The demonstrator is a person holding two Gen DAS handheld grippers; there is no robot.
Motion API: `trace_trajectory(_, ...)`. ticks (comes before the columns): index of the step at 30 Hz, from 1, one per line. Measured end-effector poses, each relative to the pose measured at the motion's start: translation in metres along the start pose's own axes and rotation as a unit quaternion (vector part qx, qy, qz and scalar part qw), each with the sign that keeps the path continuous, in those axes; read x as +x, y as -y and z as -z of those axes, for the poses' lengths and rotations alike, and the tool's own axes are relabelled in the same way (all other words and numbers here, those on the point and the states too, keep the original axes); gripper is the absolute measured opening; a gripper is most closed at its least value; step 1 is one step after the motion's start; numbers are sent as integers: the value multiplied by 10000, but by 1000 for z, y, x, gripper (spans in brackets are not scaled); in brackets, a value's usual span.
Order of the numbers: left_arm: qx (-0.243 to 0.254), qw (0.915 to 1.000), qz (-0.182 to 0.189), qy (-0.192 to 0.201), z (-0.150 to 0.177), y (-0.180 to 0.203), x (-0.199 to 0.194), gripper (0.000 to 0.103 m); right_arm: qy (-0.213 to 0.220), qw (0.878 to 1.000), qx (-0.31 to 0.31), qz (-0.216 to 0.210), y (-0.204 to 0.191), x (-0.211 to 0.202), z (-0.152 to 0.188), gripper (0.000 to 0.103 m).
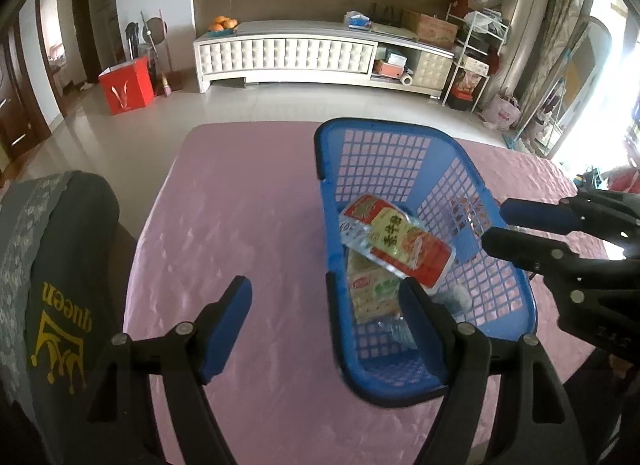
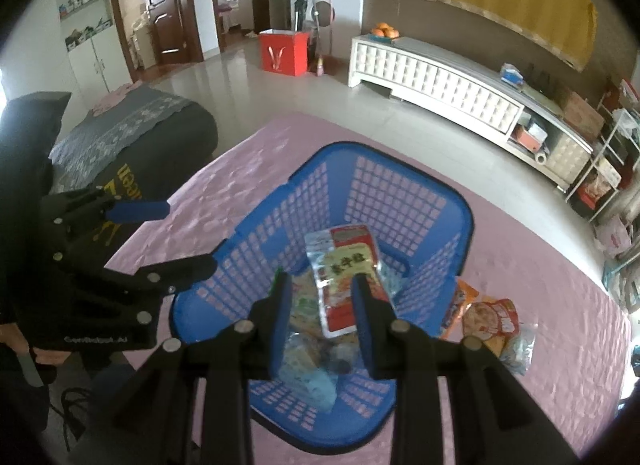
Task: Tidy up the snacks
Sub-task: 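Lower the gum pack into the basket and open the right gripper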
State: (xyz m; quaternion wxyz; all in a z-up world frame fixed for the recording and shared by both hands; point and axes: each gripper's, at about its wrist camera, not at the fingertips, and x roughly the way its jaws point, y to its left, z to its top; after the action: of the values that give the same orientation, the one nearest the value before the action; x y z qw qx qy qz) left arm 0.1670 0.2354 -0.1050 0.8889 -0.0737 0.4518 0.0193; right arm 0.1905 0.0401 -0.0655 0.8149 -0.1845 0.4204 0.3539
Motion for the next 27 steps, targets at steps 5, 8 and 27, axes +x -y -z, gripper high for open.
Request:
trace_trajectory(5, -60, 10000, 52, 11, 10, -8, -3, 74, -104, 9999, -5, -77, -9, 8, 3, 35)
trace_trajectory(8, -88, 9999, 81, -5, 12, -8, -2, 74, -190, 9998, 39, -94, -10, 14, 6, 35)
trace_trajectory(27, -77, 9997, 22, 212, 12, 9, -30, 74, -43, 9997, 251, 36, 0, -24, 19, 38)
